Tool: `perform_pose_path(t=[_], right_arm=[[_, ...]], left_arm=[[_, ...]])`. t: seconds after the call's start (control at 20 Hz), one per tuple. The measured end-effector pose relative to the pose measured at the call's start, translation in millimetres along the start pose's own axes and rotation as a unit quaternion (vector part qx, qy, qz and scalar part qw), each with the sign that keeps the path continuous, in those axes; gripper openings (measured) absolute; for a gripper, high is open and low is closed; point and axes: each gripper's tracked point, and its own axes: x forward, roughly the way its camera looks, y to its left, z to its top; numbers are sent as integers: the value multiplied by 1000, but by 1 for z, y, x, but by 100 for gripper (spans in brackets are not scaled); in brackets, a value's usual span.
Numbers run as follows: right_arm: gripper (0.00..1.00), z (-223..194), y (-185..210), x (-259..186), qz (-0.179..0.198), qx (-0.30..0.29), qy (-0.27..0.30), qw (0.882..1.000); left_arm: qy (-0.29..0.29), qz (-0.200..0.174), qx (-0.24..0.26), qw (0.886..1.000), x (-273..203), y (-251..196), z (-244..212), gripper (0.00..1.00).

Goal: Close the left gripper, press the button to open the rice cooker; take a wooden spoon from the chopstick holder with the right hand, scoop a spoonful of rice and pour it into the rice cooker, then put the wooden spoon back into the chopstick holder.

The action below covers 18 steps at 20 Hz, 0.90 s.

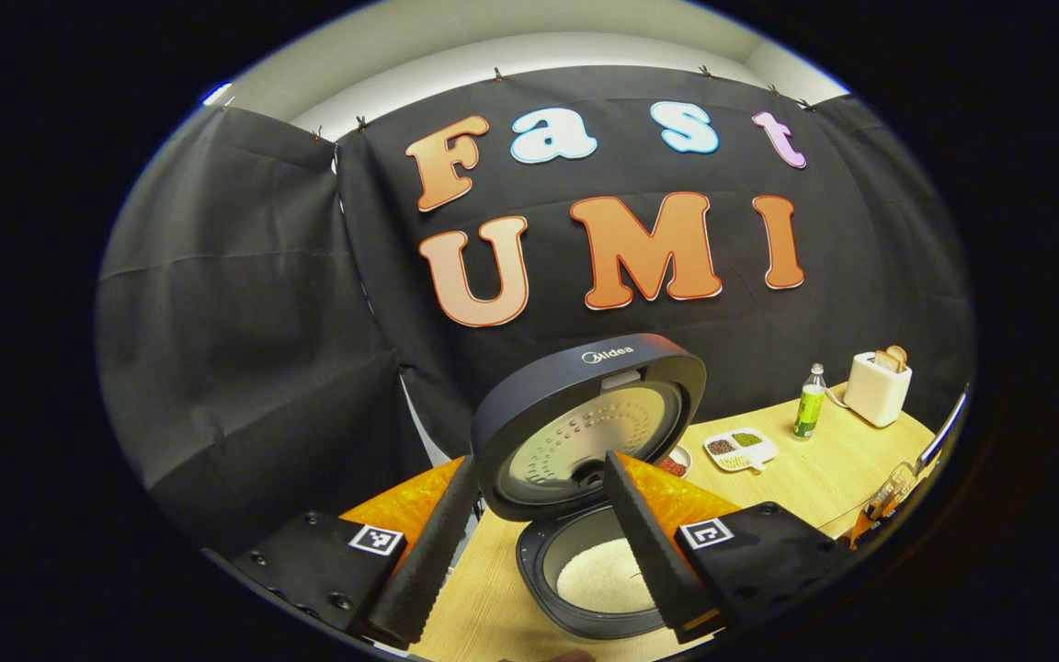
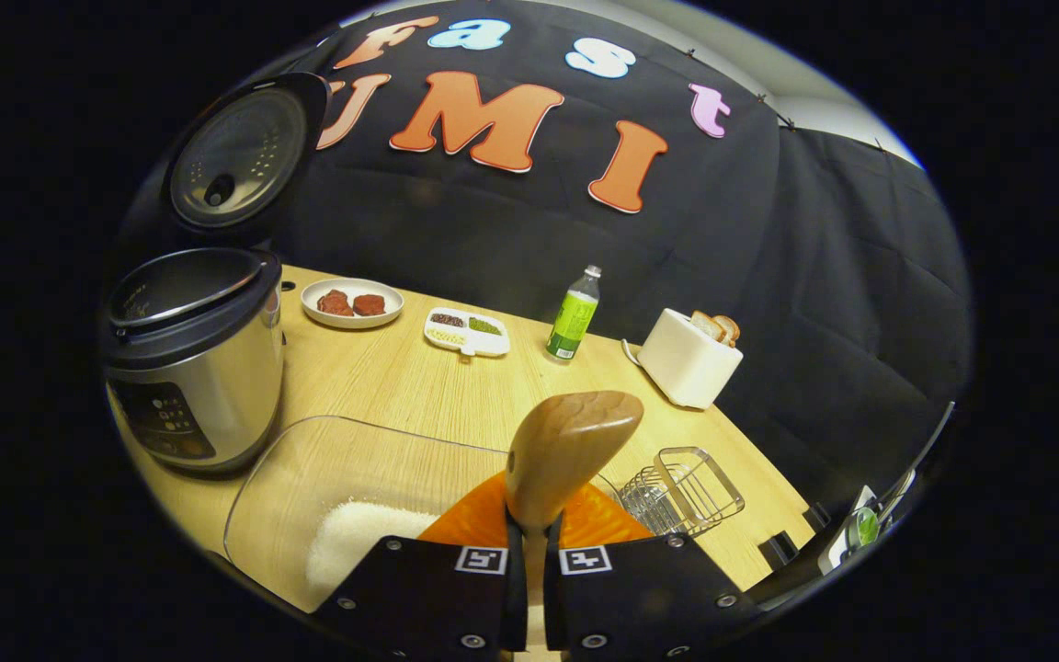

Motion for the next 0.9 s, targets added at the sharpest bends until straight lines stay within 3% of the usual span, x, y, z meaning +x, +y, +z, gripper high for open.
perform_pose_path(t=[0.15, 0.35, 0.55, 0.75, 0.9], right_arm=[[7, 2, -3, 1, -12, 71, 1, 997], [7, 2, 7, 3, 11, 166, 25, 986], [7, 7, 38, -2, 62, 213, 48, 974], [6, 7, 72, -8, 117, 264, 85, 954], [7, 5, 73, -3, 140, 296, 111, 938]], left_arm=[[-9, -5, 18, 1000, 0, -4, 6, 94], [-4, -15, 25, 1000, 1, -12, 4, 94], [8, -21, 24, 999, 6, -15, -1, 94], [0, -13, 29, 1000, 3, -9, 4, 94], [-2, -8, 35, 999, -1, -3, 4, 94]])
